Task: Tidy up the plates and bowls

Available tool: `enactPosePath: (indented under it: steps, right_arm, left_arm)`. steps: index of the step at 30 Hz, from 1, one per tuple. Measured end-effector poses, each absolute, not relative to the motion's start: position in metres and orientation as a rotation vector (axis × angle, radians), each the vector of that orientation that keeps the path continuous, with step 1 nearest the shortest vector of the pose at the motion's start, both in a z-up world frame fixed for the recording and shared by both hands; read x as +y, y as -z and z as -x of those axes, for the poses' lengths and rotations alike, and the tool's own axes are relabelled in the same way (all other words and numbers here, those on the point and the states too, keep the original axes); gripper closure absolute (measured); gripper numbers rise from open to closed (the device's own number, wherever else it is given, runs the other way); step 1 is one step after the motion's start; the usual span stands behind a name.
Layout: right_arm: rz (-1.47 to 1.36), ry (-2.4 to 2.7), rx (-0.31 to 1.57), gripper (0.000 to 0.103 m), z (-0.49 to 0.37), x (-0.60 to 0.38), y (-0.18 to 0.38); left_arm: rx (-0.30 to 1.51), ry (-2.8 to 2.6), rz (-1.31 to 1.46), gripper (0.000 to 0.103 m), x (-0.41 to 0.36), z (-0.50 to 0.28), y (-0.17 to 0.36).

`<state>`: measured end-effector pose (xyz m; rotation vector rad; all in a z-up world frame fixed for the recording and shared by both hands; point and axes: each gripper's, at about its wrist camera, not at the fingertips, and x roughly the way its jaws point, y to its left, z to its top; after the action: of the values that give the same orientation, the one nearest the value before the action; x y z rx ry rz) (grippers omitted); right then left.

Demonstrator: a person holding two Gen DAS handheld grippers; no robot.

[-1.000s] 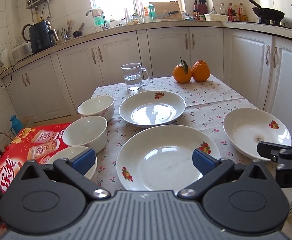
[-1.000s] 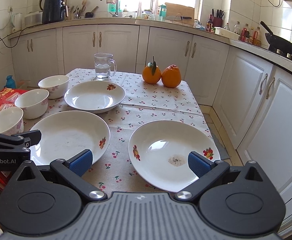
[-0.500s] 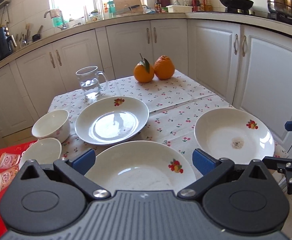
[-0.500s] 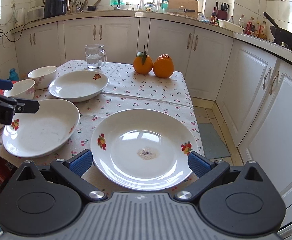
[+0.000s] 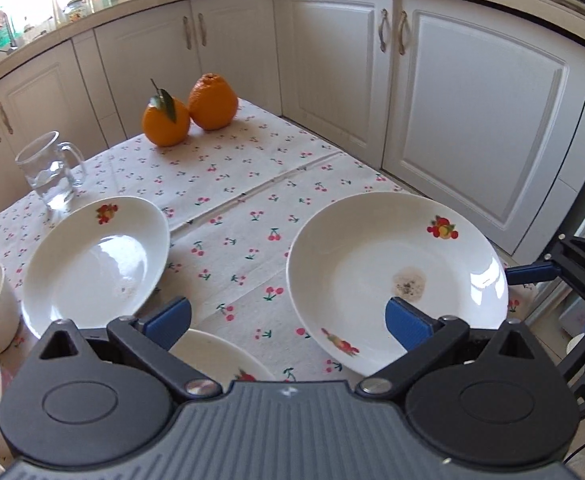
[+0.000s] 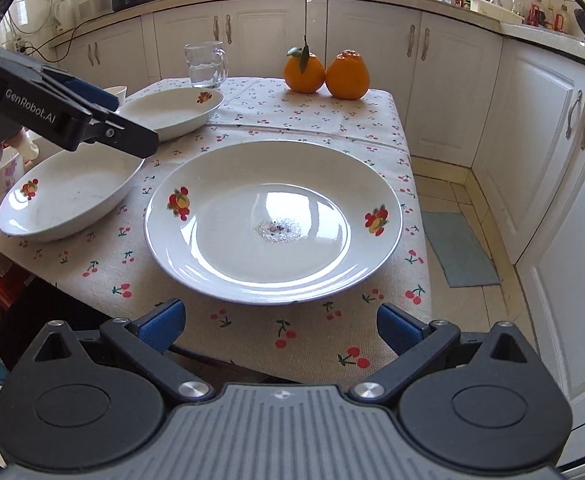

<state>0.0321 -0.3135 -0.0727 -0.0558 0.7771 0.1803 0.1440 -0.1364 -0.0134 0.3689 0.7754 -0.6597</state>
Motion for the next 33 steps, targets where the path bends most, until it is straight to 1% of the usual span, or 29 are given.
enactPosePath:
  steps: [10,15,17,19,21,25,29,33]
  right_arm:
    - [0.078,-0.251,0.756,0.000,-0.047,-0.323,0.084]
    - [0.085,-0.284,0.723,0.000,-0.047,-0.327,0.086]
    - [0.087,-0.298,0.713,0.000,-0.046,-0.328,0.086]
    - [0.090,-0.308,0.710,0.000,-0.047,-0.329,0.086]
    - [0.089,-0.318,0.707,0.002,-0.048,-0.330,0.086]
    - [0.093,-0.323,0.709,0.003,-0.050,-0.331,0.085]
    - [0.104,-0.327,0.707,0.003,-0.049,-0.330,0.085]
    - [0.114,-0.332,0.704,0.003,-0.050,-0.328,0.083]
  left_arm:
    - [0.890,0.771,-0.417,0.001,-0.183,-0.183,0.039]
    - [0.939,0.808,-0.420,0.005,-0.196,-0.198,0.048]
    - [0.946,0.818,-0.425,0.011,-0.201,-0.201,0.050]
    - [0.950,0.821,-0.436,0.015,-0.205,-0.205,0.053]
    - [0.956,0.832,-0.439,0.017,-0.207,-0.207,0.054]
    - [0.968,0.848,-0.437,0.025,-0.210,-0.212,0.056]
    - [0.981,0.857,-0.430,0.030,-0.211,-0.217,0.057]
    - [0.988,0.865,-0.434,0.033,-0.211,-0.219,0.059]
